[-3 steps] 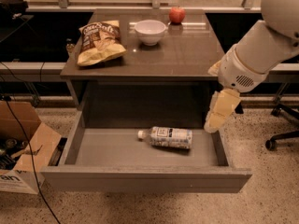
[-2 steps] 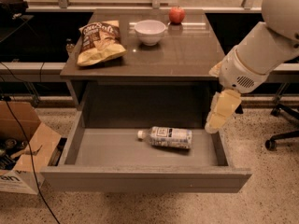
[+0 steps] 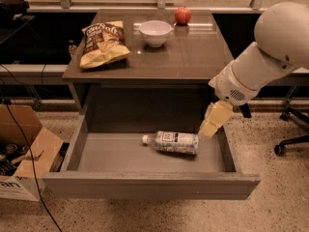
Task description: Pick blue plastic bottle from top drawer and place on counter
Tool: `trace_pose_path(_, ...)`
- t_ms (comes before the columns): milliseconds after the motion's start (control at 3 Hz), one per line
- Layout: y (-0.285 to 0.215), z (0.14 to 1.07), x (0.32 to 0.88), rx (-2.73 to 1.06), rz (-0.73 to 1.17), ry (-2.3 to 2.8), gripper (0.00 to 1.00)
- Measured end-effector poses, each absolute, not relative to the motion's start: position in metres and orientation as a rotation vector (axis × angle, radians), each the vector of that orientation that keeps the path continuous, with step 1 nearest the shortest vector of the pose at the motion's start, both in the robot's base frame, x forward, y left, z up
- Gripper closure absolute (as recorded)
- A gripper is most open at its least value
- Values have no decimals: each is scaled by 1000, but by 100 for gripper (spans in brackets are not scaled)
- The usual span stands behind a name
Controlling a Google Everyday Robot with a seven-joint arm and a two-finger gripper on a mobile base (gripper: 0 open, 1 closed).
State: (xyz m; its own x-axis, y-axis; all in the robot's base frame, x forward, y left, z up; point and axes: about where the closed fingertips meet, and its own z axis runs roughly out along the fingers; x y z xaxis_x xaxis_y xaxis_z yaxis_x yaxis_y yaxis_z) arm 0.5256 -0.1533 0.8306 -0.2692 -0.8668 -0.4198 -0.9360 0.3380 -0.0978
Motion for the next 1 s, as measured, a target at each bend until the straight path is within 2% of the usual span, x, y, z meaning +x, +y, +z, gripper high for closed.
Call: trace_pose_path(1000,-111,710,564,-1585,416,2301,0)
